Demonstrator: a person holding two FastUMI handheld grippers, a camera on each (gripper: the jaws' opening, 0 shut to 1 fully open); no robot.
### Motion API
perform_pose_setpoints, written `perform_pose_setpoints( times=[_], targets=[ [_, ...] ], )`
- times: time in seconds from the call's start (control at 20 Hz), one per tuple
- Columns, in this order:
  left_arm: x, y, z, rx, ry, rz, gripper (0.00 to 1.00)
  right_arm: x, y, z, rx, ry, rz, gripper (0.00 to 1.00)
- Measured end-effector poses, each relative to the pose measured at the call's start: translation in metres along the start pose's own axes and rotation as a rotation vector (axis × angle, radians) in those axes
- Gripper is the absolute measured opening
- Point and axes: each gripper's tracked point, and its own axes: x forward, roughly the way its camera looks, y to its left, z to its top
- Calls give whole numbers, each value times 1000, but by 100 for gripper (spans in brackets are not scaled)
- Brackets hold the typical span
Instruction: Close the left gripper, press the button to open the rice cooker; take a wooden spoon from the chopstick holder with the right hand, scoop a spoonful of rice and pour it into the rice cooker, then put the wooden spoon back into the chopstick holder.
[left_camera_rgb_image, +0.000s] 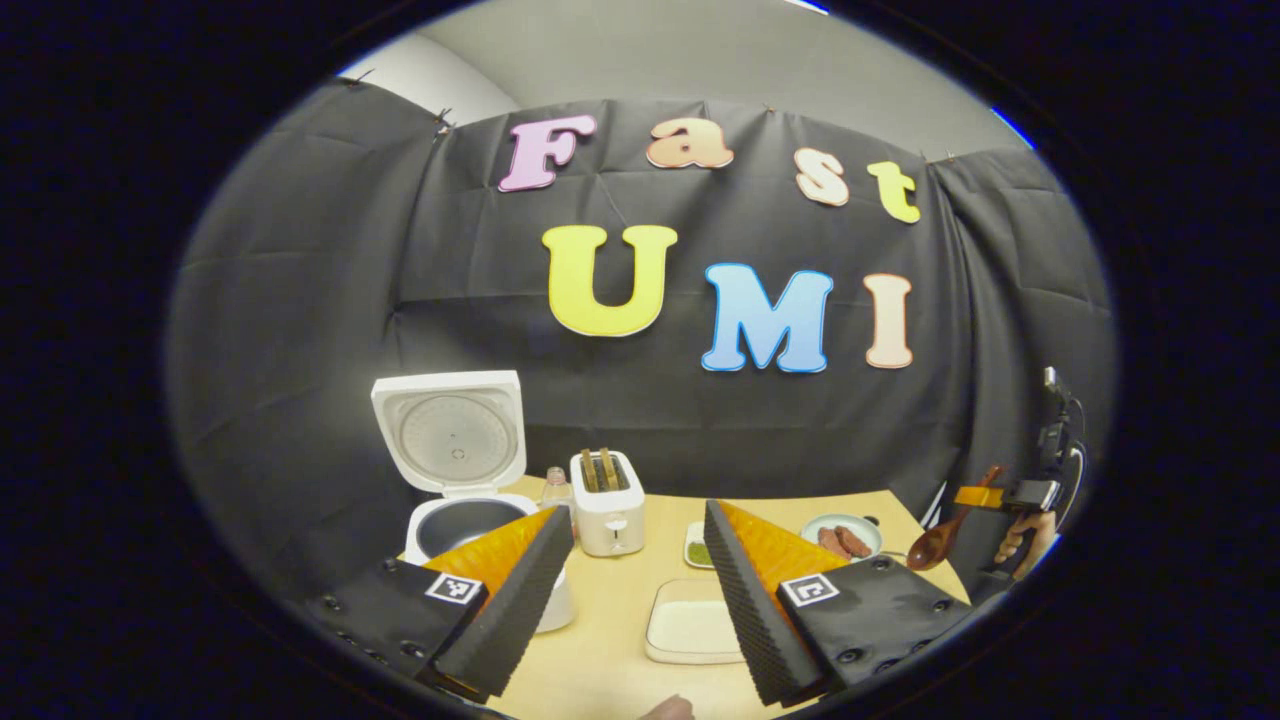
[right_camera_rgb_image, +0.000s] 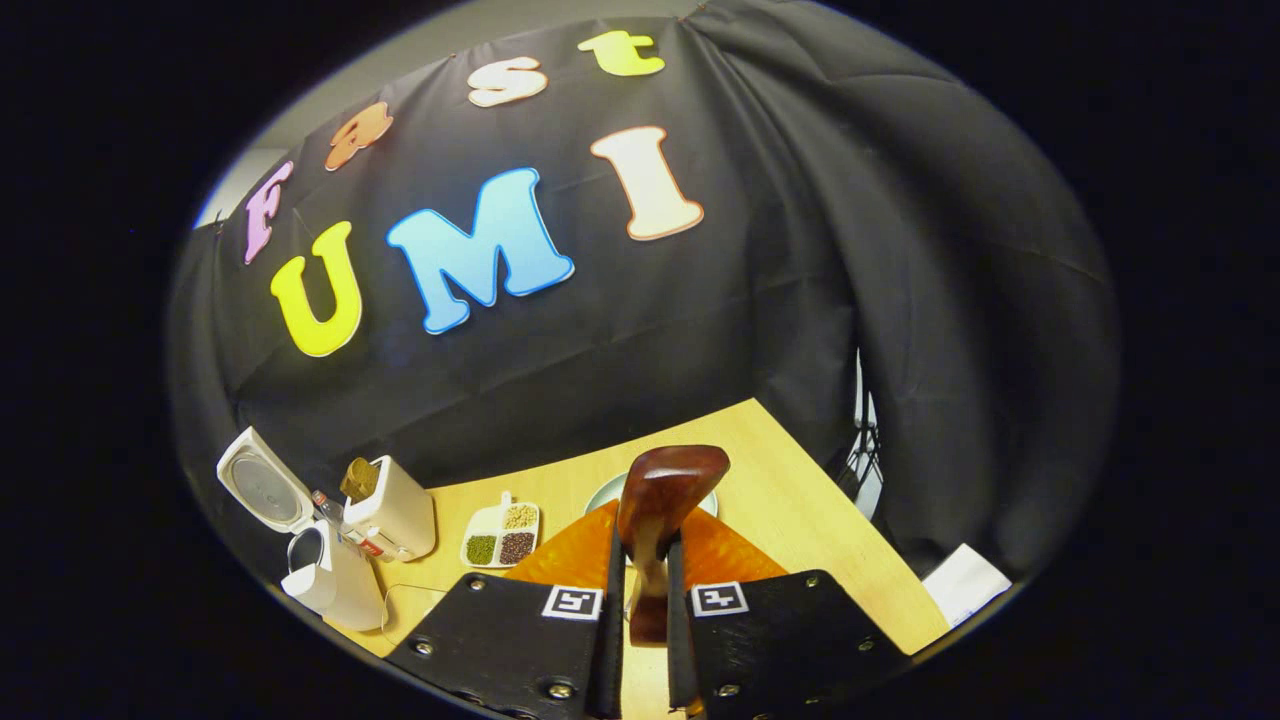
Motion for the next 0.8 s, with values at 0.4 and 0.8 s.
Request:
perform_pose_setpoints(
  times=[0.4, 0.8],
  targets=[
    [4, -21, -18, 26, 67, 99, 93, 54, -17, -56, 6, 153, 30, 18],
    [-9, -41, -14, 46, 57, 119, 93, 41, -32, -99, 8, 278, 67, 18]
  ],
)
